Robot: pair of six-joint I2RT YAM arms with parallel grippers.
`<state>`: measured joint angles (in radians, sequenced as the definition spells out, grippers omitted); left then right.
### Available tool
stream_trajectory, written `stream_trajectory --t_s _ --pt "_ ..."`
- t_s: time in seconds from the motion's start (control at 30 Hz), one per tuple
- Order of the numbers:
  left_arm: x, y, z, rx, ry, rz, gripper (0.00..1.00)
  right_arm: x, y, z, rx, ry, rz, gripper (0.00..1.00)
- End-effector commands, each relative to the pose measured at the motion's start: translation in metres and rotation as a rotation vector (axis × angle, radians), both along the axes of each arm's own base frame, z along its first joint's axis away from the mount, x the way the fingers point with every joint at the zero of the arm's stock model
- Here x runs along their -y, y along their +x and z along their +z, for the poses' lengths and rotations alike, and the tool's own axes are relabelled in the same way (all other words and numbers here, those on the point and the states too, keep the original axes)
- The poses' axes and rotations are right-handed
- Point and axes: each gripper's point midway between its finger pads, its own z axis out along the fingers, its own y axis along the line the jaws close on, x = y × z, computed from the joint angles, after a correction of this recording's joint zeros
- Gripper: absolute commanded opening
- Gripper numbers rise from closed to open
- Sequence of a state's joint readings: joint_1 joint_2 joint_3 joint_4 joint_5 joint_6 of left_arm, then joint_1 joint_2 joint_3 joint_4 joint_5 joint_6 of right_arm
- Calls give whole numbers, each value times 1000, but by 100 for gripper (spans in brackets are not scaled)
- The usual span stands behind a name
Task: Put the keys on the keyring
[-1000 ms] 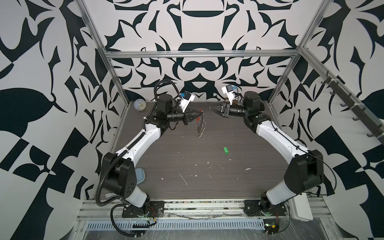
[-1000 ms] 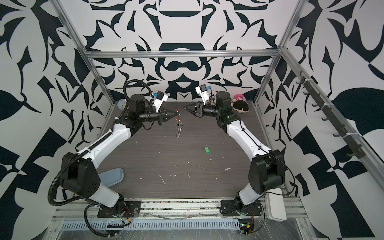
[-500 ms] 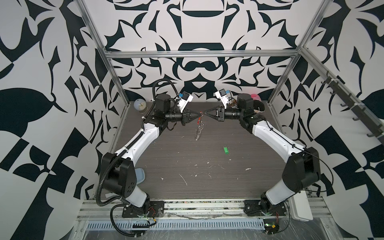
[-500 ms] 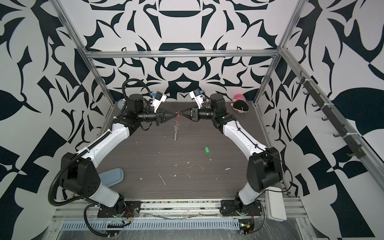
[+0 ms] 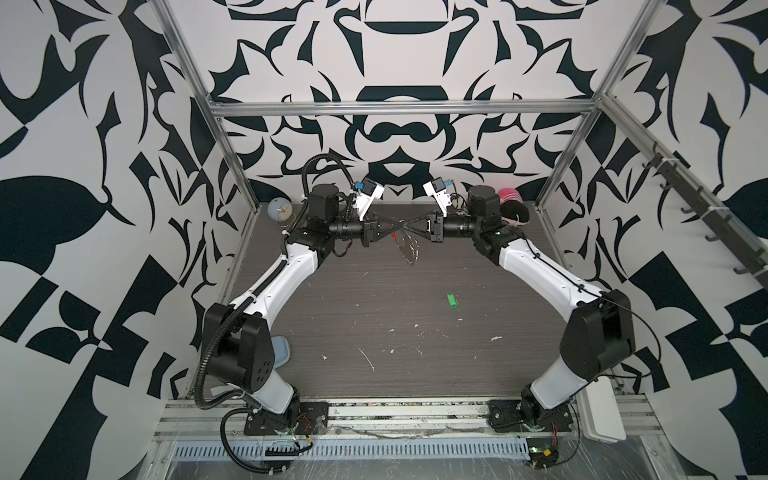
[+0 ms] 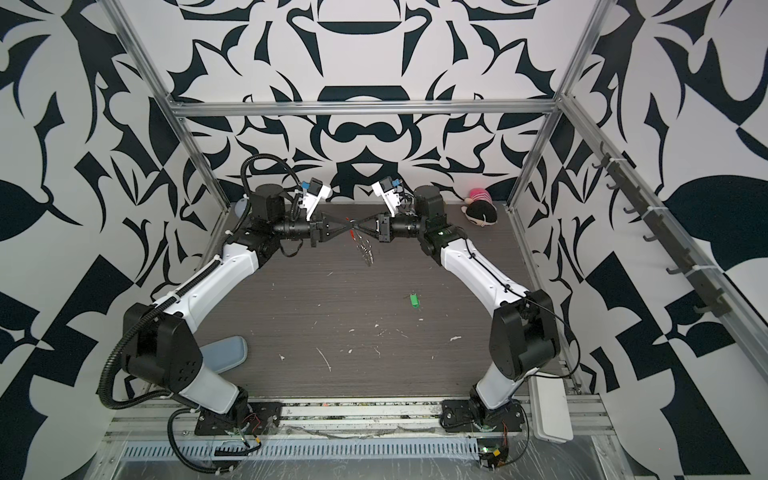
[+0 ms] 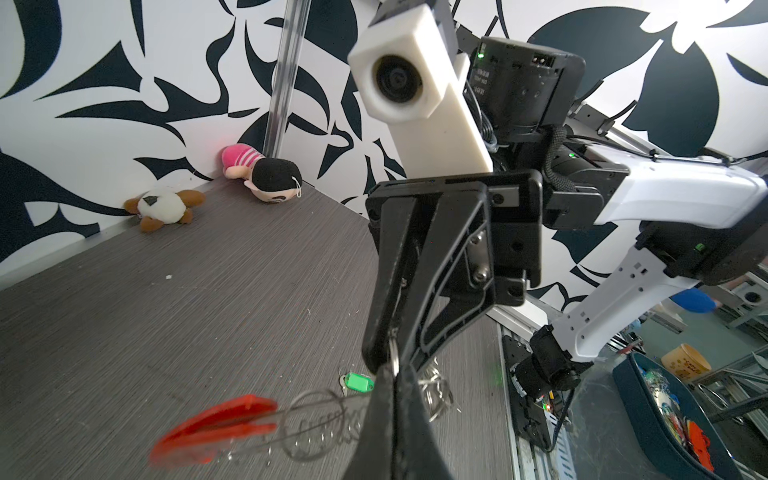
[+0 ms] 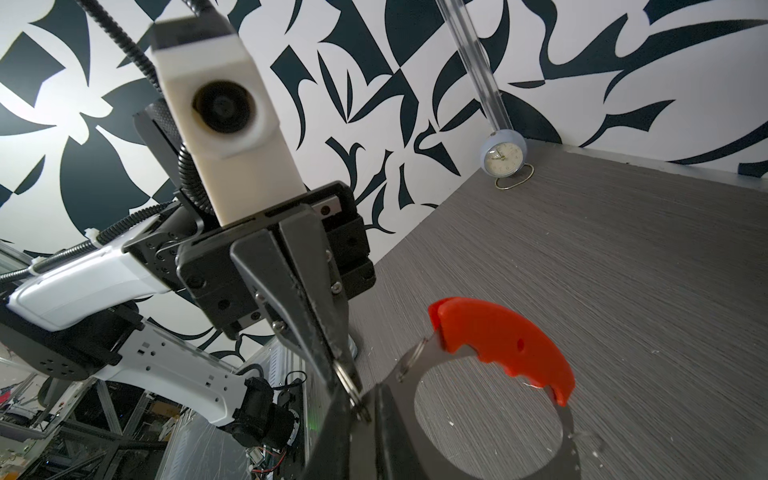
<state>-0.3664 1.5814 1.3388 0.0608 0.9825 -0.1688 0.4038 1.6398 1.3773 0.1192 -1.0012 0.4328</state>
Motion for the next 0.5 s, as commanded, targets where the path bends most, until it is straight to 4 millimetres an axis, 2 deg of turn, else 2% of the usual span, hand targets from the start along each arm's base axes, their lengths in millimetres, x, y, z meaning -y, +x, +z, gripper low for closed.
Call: stream_trajectory --t_s 0.0,0.13,0.37,0.4,0.43,0.47 --pt "2 -2 18 39 -30 -33 0 -7 -7 27 84 36 35 8" --pt "2 -3 18 35 -29 -36 0 -9 -8 29 85 39 40 0" --pt "2 -2 19 33 -29 -27 0 -12 -5 32 92 56 23 0" --pt "1 -1 20 31 -29 -20 3 -12 -1 33 97 64 0 0" --pt "0 3 20 32 -25 5 18 -10 5 35 109 78 -46 0" --pt "-2 10 19 31 -17 54 27 -8 12 38 126 104 -93 0"
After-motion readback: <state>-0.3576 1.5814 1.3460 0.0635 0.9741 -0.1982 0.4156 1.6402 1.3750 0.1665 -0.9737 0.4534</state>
